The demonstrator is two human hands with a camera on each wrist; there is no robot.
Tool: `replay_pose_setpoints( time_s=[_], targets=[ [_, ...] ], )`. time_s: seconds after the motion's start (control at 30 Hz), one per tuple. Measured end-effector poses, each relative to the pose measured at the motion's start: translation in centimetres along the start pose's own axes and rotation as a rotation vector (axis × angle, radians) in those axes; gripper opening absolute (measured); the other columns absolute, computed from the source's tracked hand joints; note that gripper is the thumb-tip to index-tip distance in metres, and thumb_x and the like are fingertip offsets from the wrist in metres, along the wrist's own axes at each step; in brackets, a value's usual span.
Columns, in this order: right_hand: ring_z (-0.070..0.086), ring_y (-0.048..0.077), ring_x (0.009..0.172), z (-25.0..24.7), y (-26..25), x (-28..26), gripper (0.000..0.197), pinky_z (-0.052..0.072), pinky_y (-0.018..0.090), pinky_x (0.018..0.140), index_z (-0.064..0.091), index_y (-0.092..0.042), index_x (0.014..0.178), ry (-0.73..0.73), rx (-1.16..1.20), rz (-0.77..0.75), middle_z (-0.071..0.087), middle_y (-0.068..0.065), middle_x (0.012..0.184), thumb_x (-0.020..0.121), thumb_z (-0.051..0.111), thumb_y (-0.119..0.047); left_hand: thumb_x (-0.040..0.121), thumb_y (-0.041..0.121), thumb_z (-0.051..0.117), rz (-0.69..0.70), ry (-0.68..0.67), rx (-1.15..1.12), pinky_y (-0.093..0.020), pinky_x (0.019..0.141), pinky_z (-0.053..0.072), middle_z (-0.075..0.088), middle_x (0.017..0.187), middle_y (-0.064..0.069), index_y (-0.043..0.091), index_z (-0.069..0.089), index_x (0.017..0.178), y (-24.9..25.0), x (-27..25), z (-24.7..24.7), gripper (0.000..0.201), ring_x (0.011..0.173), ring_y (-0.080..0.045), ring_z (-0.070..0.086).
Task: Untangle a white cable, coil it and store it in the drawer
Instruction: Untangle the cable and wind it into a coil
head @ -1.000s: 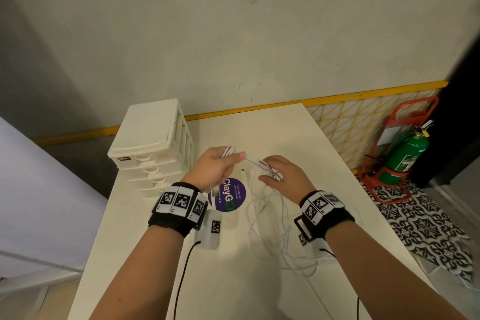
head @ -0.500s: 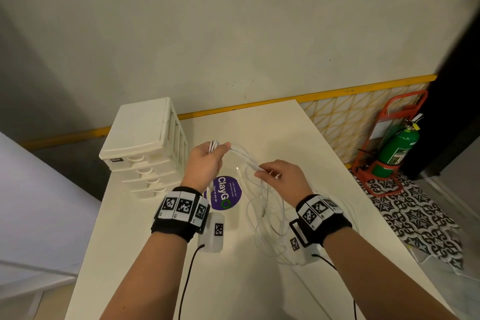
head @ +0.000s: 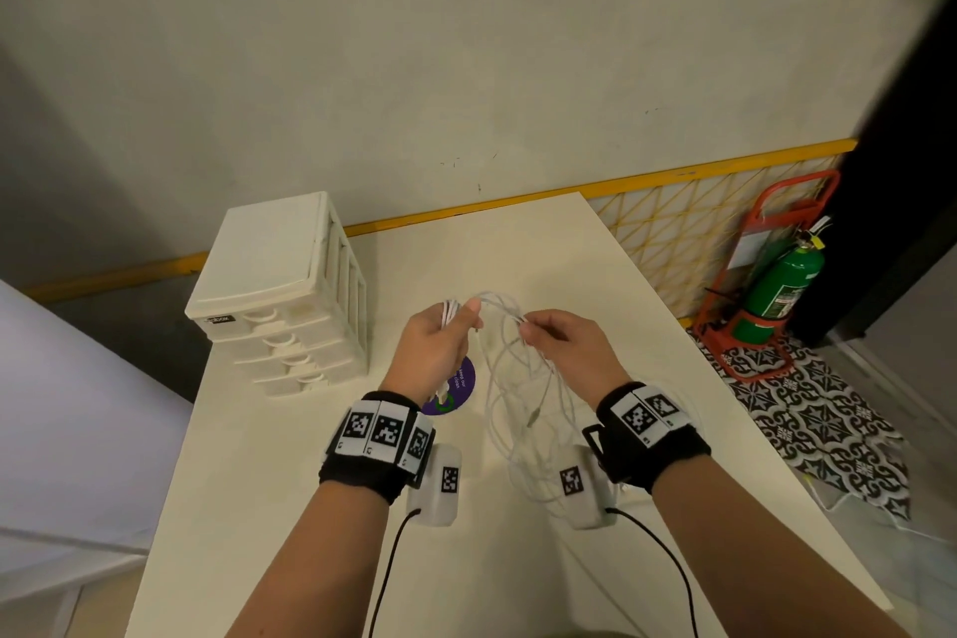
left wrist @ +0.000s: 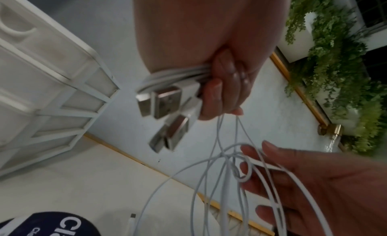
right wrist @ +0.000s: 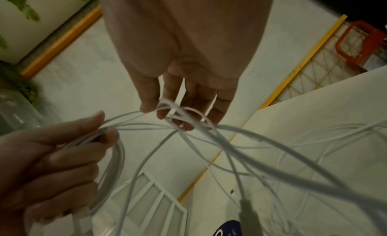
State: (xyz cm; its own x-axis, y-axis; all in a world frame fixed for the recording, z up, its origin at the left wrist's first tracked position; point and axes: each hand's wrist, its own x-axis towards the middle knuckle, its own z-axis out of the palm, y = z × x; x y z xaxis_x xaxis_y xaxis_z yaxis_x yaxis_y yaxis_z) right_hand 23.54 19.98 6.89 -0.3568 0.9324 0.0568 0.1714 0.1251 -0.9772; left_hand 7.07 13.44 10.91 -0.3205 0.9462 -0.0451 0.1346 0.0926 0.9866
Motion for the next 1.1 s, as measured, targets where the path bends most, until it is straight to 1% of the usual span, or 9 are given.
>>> replay_pose_setpoints(
  time_s=[0.1, 0.2, 0.33, 0.53, 0.63, 0.73, 0.9, 1.0, 1.1],
  targets=[
    [0.059, 0.002, 0.085, -0.1, 0.0, -0.1, 0.025, 0.043, 0.003, 0.078, 0.065, -0.011, 0.110, -0.038, -0.045, -0.010, 0.065, -0.006, 0.097, 0.086, 0.063, -0.017, 0.096, 0.032, 0.052, -0.005, -0.010, 0.015, -0.017, 0.038, 0.028, 0.037, 0.037, 0.006, 0.008, 0.060, 0.076, -0.5, -0.1, 0.3, 0.033, 0.032, -0.007, 0.029],
    [0.059, 0.000, 0.076, -0.5, 0.2, -0.3, 0.024, 0.046, 0.011, 0.077, 0.066, -0.014, 0.110, -0.073, -0.008, 0.012, 0.066, -0.008, 0.089, 0.087, 0.062, -0.017, 0.095, 0.033, 0.053, 0.005, 0.037, 0.022, -0.018, 0.040, 0.030, 0.037, 0.038, 0.007, 0.009, 0.061, 0.075, -0.8, 0.1, 0.0, 0.032, 0.034, -0.007, 0.031],
    [0.056, -0.004, 0.061, -0.7, 0.1, -0.5, 0.014, 0.042, 0.007, 0.064, 0.068, -0.013, 0.099, -0.066, 0.002, 0.031, 0.065, -0.005, 0.078, 0.088, 0.060, -0.017, 0.094, 0.033, 0.056, -0.003, 0.121, 0.011, -0.021, 0.045, 0.033, 0.040, 0.040, 0.006, 0.011, 0.061, 0.075, -1.0, 0.7, -0.6, 0.029, 0.036, -0.007, 0.034],
    [0.060, 0.010, 0.075, -1.1, -0.2, -1.1, 0.020, 0.047, 0.024, 0.080, 0.069, -0.017, 0.100, -0.149, -0.029, 0.097, 0.069, 0.003, 0.088, 0.088, 0.059, -0.029, 0.093, 0.032, 0.056, -0.025, 0.198, -0.029, -0.020, 0.044, 0.033, 0.041, 0.049, 0.000, 0.013, 0.060, 0.076, -1.1, 0.9, -1.1, 0.026, 0.036, -0.005, 0.035],
    [0.059, 0.009, 0.076, -1.0, 0.4, -1.4, 0.023, 0.045, 0.010, 0.072, 0.068, -0.022, 0.097, -0.181, -0.087, 0.076, 0.067, 0.001, 0.088, 0.076, 0.073, -0.031, 0.094, 0.031, 0.056, -0.028, 0.188, -0.058, -0.020, 0.042, 0.031, 0.040, 0.045, 0.002, 0.012, 0.060, 0.075, -1.1, 0.9, -0.9, 0.027, 0.035, -0.006, 0.033],
    [0.054, 0.009, 0.066, -0.4, 1.2, -1.3, 0.019, 0.044, 0.013, 0.065, 0.066, -0.022, 0.087, -0.074, -0.154, 0.019, 0.062, -0.003, 0.077, 0.072, 0.077, -0.026, 0.094, 0.029, 0.056, -0.021, 0.150, -0.088, -0.019, 0.038, 0.029, 0.038, 0.039, 0.006, 0.011, 0.059, 0.074, -0.9, 0.7, -0.5, 0.027, 0.033, -0.007, 0.030],
    [0.057, 0.013, 0.064, -0.1, 1.8, -1.0, 0.009, 0.047, 0.027, 0.072, 0.062, -0.021, 0.075, -0.066, -0.103, 0.034, 0.064, -0.002, 0.069, 0.084, 0.064, -0.021, 0.095, 0.028, 0.055, -0.026, 0.114, -0.105, -0.019, 0.036, 0.027, 0.037, 0.038, 0.007, 0.010, 0.059, 0.075, -0.7, 0.5, 0.0, 0.027, 0.033, -0.007, 0.028],
    [0.057, 0.011, 0.063, -0.3, 1.6, -1.0, 0.014, 0.044, 0.018, 0.065, 0.061, -0.025, 0.074, -0.041, -0.115, 0.037, 0.063, -0.001, 0.071, 0.088, 0.059, -0.025, 0.095, 0.029, 0.054, -0.034, 0.111, -0.103, -0.019, 0.036, 0.027, 0.037, 0.038, 0.006, 0.010, 0.059, 0.075, -0.9, 0.6, -0.1, 0.028, 0.033, -0.008, 0.028],
    [0.060, 0.012, 0.067, -0.4, 1.0, -1.1, 0.015, 0.043, 0.014, 0.057, 0.064, -0.015, 0.088, -0.064, -0.034, 0.106, 0.065, 0.002, 0.082, 0.092, 0.052, -0.024, 0.095, 0.030, 0.054, -0.048, 0.118, -0.107, -0.019, 0.035, 0.026, 0.037, 0.039, 0.007, 0.010, 0.059, 0.075, -1.1, 0.6, -0.1, 0.029, 0.033, -0.007, 0.028]
  ],
)
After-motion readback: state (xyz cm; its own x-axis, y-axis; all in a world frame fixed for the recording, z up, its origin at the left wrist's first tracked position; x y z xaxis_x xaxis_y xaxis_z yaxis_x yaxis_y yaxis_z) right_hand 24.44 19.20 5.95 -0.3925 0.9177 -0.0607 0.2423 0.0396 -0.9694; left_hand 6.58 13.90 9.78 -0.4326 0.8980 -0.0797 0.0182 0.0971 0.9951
